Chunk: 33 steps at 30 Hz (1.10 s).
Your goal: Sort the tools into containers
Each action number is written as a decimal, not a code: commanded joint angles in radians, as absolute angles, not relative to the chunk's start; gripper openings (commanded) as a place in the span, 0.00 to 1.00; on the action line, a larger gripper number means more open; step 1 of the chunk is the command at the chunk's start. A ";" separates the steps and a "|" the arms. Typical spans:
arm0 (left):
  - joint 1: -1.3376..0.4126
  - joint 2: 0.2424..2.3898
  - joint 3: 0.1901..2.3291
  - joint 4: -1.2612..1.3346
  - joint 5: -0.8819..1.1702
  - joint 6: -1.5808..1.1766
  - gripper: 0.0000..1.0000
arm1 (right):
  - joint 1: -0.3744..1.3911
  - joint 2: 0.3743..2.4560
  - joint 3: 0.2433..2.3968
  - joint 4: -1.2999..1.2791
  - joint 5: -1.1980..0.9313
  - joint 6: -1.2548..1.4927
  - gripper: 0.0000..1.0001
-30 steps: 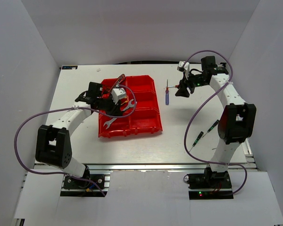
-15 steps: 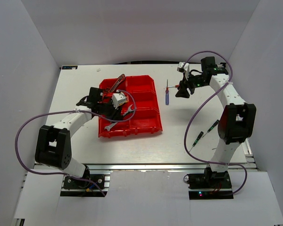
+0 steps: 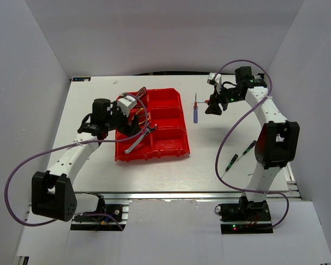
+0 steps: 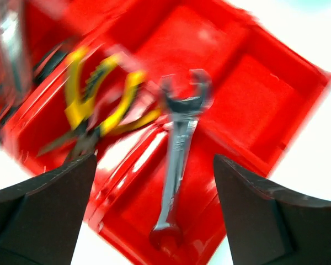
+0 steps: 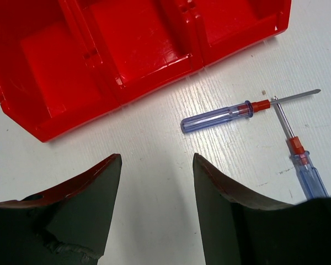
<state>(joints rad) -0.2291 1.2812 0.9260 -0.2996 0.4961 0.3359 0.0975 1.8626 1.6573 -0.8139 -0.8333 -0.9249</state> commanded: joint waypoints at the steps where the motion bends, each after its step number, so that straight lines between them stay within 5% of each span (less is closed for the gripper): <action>1: -0.145 1.272 0.946 -0.310 0.269 0.023 0.98 | 0.095 1.821 1.684 -0.836 -0.861 -0.937 0.61; 10: 0.174 1.390 1.106 -0.612 0.153 -0.385 0.98 | 0.101 1.841 1.701 -0.844 -0.850 -0.942 0.61; 18: 0.265 1.422 1.108 -0.814 -0.152 -0.576 0.98 | 0.112 1.855 1.721 -0.879 -0.827 -0.943 0.62; 25: 0.290 1.491 1.032 -0.884 -0.233 -0.851 0.98 | 0.127 1.911 1.812 -0.942 -0.798 -0.956 0.62; 33: 0.333 1.618 1.058 -0.815 -0.330 -0.865 0.98 | 0.144 1.962 1.923 -1.026 -0.767 -0.968 0.62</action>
